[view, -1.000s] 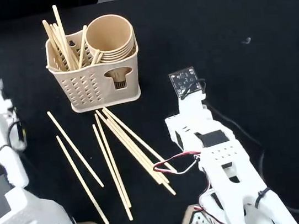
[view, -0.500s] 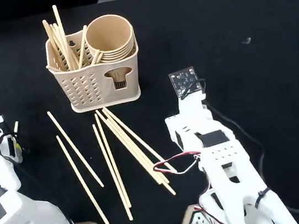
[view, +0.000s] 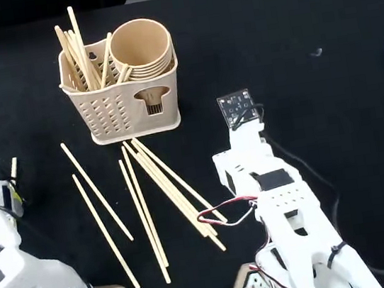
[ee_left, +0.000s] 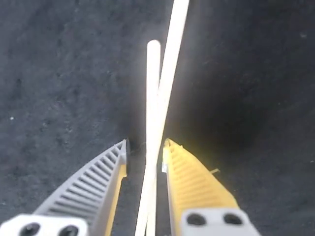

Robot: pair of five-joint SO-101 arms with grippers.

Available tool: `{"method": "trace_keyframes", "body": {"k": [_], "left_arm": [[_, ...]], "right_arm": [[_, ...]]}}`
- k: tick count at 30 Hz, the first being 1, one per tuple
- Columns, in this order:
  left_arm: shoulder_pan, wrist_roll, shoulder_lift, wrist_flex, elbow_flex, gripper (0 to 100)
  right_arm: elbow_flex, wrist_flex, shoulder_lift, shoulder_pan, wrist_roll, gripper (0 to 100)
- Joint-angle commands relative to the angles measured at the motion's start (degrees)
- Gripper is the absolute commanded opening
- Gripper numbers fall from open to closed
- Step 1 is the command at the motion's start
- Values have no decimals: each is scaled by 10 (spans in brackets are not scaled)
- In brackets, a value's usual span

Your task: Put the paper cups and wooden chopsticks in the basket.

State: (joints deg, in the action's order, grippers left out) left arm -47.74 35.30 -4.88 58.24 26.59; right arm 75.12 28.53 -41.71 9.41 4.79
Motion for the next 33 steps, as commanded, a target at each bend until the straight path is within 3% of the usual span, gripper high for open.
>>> {"method": "trace_keyframes", "body": {"k": [1,5,16,20,27,33], "left_arm": [[-17,20,4,-39,-1,126],[-25,23,4,-73,19,127],[10,23,4,-74,72,120],[27,23,4,-76,78,24],[25,23,11,-76,89,30],[4,23,67,-18,42,30]], "right_arm": [[-3,-11,-19,7,8,96],[-3,-11,-19,7,8,96],[-3,-12,-19,7,8,96],[-3,-12,-19,7,8,96],[-3,-12,-19,6,8,96],[-3,-12,-19,7,8,96]]}}
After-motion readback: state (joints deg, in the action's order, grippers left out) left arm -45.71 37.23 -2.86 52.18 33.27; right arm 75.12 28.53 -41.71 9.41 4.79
